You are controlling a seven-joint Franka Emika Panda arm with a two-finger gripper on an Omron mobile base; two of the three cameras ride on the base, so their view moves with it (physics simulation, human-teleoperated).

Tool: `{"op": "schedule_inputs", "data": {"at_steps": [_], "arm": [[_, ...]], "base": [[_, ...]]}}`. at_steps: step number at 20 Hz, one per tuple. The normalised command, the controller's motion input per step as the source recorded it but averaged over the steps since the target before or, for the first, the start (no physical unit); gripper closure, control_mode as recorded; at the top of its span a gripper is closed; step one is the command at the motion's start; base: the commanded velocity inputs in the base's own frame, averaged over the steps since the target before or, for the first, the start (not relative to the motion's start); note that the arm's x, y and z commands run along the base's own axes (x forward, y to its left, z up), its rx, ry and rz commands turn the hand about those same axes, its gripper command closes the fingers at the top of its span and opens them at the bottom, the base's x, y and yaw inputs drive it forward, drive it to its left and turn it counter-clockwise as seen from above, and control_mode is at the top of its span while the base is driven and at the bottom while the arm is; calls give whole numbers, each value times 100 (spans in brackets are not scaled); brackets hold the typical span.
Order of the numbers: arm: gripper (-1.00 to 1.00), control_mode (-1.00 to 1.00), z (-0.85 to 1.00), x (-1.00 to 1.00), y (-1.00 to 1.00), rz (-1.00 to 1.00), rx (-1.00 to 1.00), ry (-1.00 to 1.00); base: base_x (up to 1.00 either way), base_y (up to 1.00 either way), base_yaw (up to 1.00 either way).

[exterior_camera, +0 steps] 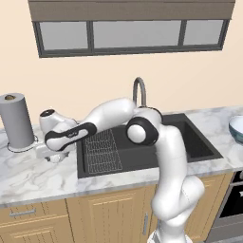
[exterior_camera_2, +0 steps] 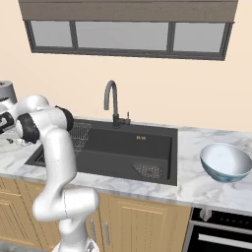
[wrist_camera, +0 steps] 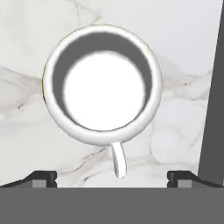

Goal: Pick the mug and place it in the sink. Pick the bowl and place it in the open cabinet and then close the cabinet.

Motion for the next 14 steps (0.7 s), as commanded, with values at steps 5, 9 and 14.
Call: {"op": "schedule_inputs", "data": {"at_steps": [5, 9, 14], "arm": [[-100, -100, -34, 13, 0, 0, 0, 0], [-100, -100, -23, 18, 0, 0, 0, 0], [-100, -100, -18, 3, 0, 0, 0, 0]], "base": [[0, 0, 0], [0, 0, 0], [0, 0, 0]]}}
